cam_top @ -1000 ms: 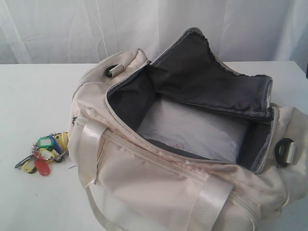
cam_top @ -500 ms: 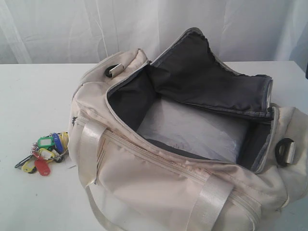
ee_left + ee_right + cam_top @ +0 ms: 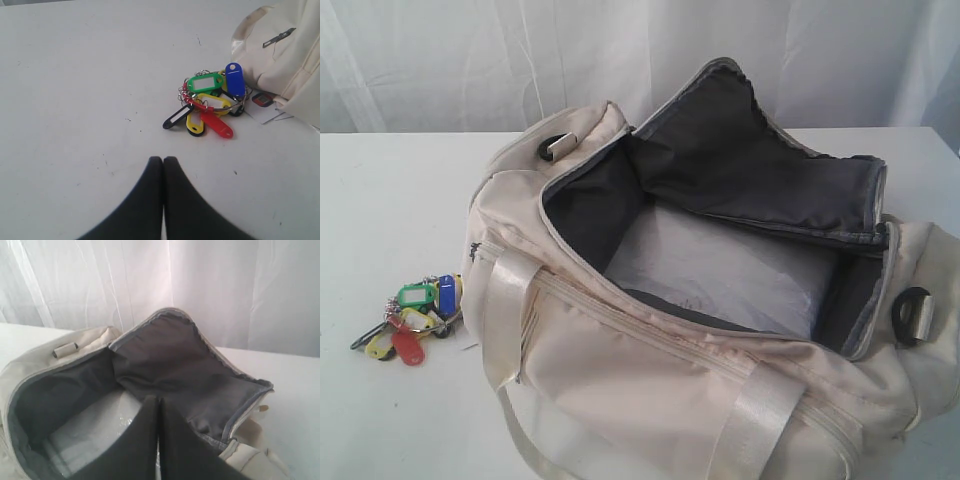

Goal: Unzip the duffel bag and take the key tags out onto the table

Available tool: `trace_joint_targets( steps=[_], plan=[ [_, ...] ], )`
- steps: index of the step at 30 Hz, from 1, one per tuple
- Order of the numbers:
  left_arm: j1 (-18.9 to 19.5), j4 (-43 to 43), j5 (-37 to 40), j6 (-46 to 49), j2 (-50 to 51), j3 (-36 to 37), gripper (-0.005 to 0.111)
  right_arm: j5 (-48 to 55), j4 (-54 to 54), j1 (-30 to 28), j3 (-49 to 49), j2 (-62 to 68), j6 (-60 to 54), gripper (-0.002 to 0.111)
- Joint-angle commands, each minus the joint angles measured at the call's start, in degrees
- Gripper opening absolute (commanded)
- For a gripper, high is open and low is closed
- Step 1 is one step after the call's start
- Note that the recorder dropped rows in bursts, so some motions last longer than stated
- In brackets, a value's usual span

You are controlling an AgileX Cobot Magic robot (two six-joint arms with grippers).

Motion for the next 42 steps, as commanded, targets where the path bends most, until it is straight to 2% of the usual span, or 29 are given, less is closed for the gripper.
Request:
trace_joint_targets(
  steps=[1,4,9,11,14,17,38,42],
  plan=[
    [0.1,-0.5,0.1,0.0,-0.3,0.2,0.0,-6.5,-0.3,0.1,7.2,-8.8,-0.2,0.0],
    [0.1,-0.5,0.1,0.0,-0.3,0.2,0.0,-10.2,-0.3,0.1,14.6,-15.1,-0.2,0.0],
    [0.1,-0.5,0.1,0.0,-0.3,0.2,0.0,-27.4,-0.6,0.1,33.3,-28.1,-0.2,0.0],
    [0.1,-0.5,0.1,0.0,-0.3,0.2,0.0,-30.6,-0.6,0.1,39.4,-29.5,-0.2,0.0],
    [0.1,-0.5,0.1,0.0,-0.3,0.2,0.0,-19.1,-0.5,0.2,39.5,-29.5,-0.2,0.0],
    [0.1,-0.5,0.1,0.0,-0.3,0.2,0.0,-12.1,-0.5,0.2,39.5,-29.5,-0.2,0.0],
    [0.1,-0.5,0.1,0.0,-0.3,0.2,0.0,-11.4,-2.5,0.2,39.5,-29.5,0.3,0.0],
    [0.1,-0.5,0.1,0.0,-0.3,0.2,0.0,-11.4,-2.5,-2.1,39.5,-29.5,0.3,0.0]
  ],
)
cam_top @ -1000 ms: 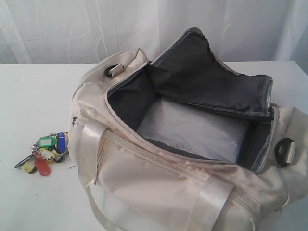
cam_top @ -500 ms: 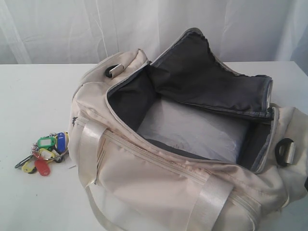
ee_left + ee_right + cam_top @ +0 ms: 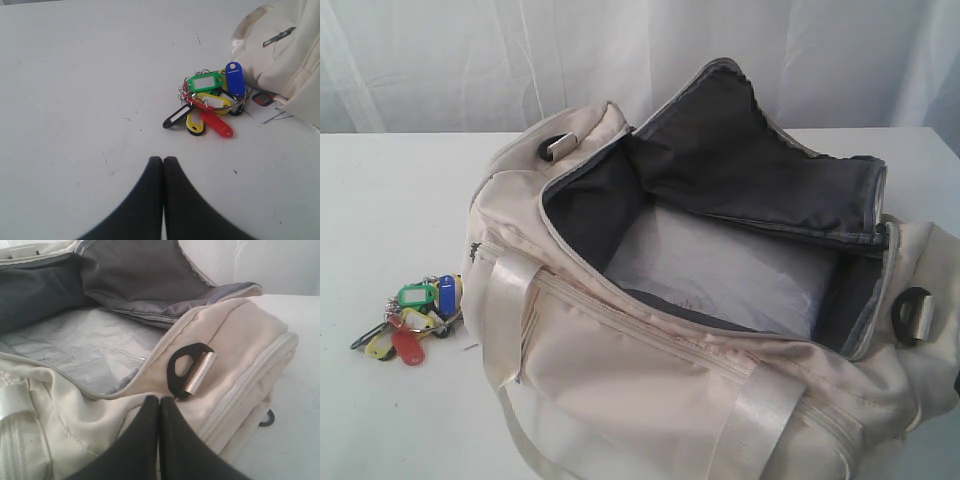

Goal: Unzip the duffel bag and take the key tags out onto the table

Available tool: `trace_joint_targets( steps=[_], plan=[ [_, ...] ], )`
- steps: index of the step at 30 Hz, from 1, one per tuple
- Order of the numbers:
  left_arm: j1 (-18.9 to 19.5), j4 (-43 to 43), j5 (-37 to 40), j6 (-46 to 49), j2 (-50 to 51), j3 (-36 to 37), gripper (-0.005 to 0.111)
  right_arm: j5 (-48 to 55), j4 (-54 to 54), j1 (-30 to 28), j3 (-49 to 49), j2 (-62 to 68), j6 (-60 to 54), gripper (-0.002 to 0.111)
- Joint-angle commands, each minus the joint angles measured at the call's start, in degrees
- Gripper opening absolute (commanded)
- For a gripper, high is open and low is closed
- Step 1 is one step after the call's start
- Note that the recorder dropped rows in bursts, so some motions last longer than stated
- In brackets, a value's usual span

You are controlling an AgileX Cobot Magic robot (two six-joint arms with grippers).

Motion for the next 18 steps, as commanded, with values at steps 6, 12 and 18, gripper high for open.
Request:
trace_joint_targets(
  steps=[6,12,18],
  plan=[
    [0.1,-0.5,0.0,0.0,-0.3,0.2,0.0,0.0,-0.3,-10.4,0.3,-0.3,0.0,0.0],
    [0.1,-0.5,0.0,0.0,-0.3,0.2,0.0,1.4,-5.0,-14.8,0.3,-0.3,0.7,0.0],
    [0.1,-0.5,0.0,0.0,-0.3,0.2,0.0,1.4,-6.6,-14.6,0.3,-0.3,2.1,0.0]
  ],
)
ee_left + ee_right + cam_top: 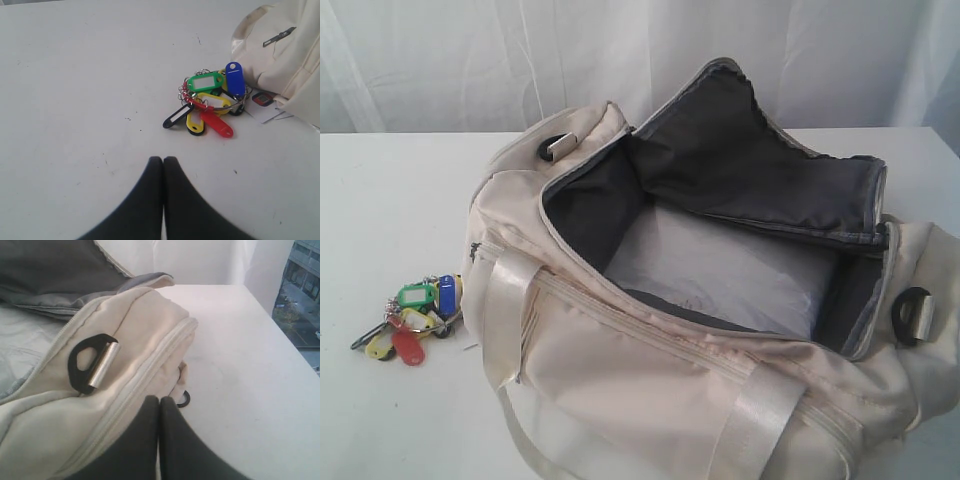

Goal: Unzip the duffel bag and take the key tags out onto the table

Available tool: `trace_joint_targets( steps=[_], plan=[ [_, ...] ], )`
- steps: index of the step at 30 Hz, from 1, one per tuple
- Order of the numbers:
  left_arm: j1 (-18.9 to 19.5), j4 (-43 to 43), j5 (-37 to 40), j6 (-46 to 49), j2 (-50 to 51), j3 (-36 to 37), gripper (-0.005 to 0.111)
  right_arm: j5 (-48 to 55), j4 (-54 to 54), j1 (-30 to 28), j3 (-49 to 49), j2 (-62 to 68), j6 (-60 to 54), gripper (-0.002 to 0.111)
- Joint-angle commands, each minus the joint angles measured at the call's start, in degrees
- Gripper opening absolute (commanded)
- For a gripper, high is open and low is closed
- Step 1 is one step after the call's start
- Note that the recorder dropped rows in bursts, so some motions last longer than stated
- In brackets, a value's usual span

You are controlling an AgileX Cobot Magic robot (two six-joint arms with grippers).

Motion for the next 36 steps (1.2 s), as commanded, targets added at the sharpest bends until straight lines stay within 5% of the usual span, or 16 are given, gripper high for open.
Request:
trace_joint_targets(
  steps=[1,21,36],
  plan=[
    [0.1,-0.5,0.0,0.0,-0.3,0.2,0.0,-0.2,-1.1,0.3,0.3,-0.3,1.3,0.0],
    [0.1,-0.5,0.0,0.0,-0.3,0.2,0.0,-0.8,-0.9,13.0,0.3,-0.3,3.2,0.0],
    [0.1,-0.5,0.0,0.0,-0.3,0.2,0.0,-0.7,-3.8,13.6,0.3,-0.3,3.4,0.0]
  ],
)
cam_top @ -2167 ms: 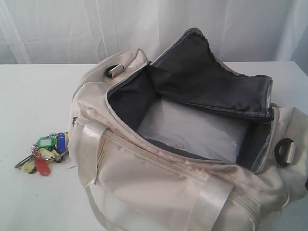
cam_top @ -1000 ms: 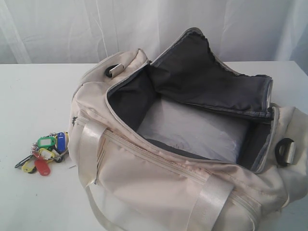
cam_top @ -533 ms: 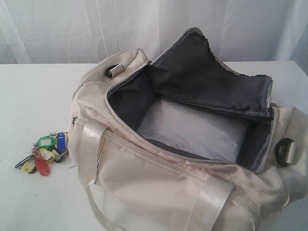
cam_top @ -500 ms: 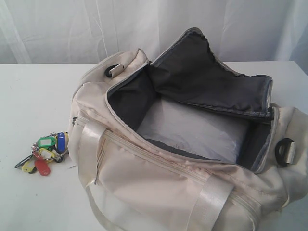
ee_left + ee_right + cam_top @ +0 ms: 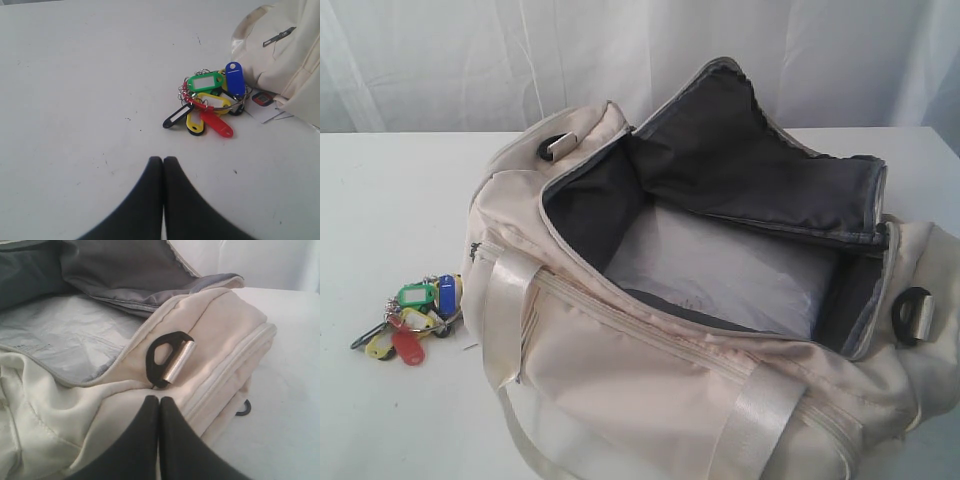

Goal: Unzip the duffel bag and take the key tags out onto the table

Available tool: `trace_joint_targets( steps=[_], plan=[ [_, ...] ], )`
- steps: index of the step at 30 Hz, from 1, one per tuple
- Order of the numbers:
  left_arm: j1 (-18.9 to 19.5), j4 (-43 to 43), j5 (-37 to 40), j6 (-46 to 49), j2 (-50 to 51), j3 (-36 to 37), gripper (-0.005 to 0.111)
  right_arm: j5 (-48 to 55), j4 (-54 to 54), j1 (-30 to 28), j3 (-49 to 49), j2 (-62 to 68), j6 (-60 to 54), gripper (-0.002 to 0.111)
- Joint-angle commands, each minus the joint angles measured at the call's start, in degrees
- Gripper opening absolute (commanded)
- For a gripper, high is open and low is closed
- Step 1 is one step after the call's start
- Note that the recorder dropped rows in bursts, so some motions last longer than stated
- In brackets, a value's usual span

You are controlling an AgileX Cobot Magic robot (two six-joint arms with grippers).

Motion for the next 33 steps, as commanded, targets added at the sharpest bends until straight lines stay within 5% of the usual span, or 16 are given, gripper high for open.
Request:
trace_joint_targets(
  steps=[1,33],
  plan=[
    [0.1,-0.5,0.0,0.0,-0.3,0.2,0.0,-0.7,-1.6,0.0,0.3,-0.3,0.3,0.0],
    [0.1,-0.5,0.0,0.0,-0.3,0.2,0.0,-0.8,-3.2,-9.4,0.3,-0.3,0.5,0.0]
  ],
)
